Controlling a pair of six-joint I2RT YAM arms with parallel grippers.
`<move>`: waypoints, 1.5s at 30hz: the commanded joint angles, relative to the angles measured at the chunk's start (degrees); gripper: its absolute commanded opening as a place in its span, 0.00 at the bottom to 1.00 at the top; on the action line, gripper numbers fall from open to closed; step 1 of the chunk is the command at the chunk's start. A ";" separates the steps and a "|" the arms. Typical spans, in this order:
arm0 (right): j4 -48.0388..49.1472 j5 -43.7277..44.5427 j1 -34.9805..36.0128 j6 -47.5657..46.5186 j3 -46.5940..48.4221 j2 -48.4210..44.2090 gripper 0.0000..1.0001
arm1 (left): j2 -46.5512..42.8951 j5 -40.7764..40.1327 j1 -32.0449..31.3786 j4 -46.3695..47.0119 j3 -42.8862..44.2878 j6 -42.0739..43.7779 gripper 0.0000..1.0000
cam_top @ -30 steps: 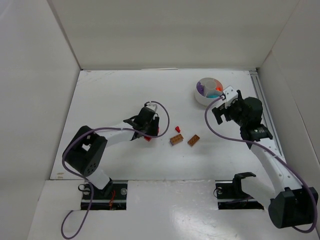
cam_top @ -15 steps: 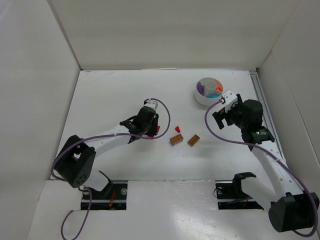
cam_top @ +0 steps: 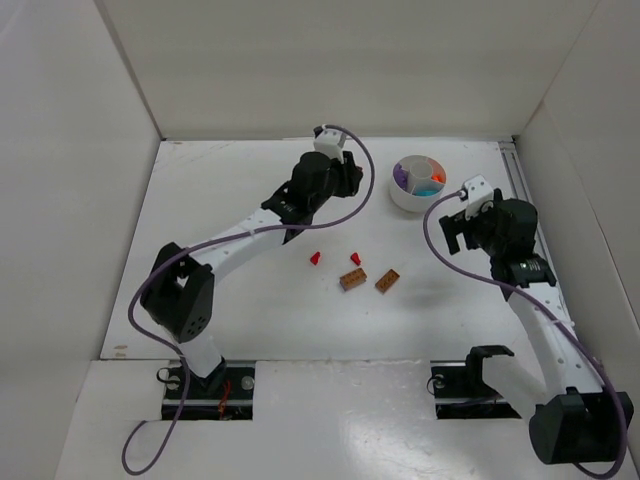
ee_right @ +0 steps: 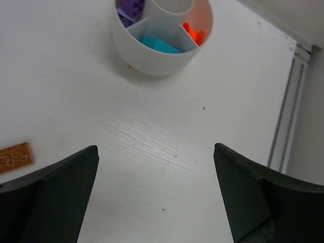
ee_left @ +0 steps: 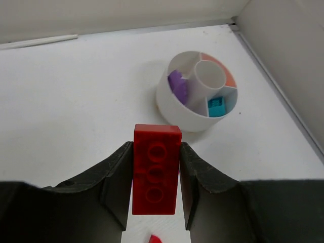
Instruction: Sort the legos into containers by color
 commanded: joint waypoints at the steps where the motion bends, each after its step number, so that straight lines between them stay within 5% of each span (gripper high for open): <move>1: 6.50 -13.99 -0.16 -3.66 3.73 0.74 1.00 | 0.98 9.08 -0.38 5.76 4.16 1.72 0.12; 5: 9.32 -34.13 -0.16 -6.31 6.45 4.25 0.97 | -1.83 19.28 -0.38 14.80 -0.75 1.47 0.12; 10: 27.15 -41.02 2.38 11.59 -0.48 4.71 0.96 | -7.01 16.69 -0.98 30.94 -9.97 -12.75 0.12; 14: 36.84 -31.21 10.46 16.98 -2.16 2.51 0.96 | -8.95 1.26 -6.43 38.79 -14.55 -19.01 0.12; 15: 36.85 -28.65 13.18 16.98 -1.11 2.50 0.96 | -9.48 -2.90 -8.96 43.17 -16.83 -19.54 0.19; 17: 36.85 -27.84 14.78 17.76 -0.58 3.11 0.96 | -10.09 -5.46 -10.91 47.39 -18.94 -21.21 0.28; 27: 37.46 -18.70 20.41 20.23 1.63 2.51 0.85 | -11.24 -10.76 -16.46 51.03 -20.37 -17.53 0.27; 33: 35.71 -12.02 20.41 21.55 1.01 -0.48 0.61 | -12.47 -10.07 -16.99 51.56 -22.83 -17.00 0.26; 38: 35.70 -12.01 20.94 21.55 1.79 -0.23 0.60 | -13.53 -9.54 -16.99 51.04 -23.35 -15.86 0.26; 45: 35.70 -12.80 21.47 20.49 1.80 0.92 0.25 | -15.10 -8.82 -17.51 49.64 -23.88 -15.86 0.30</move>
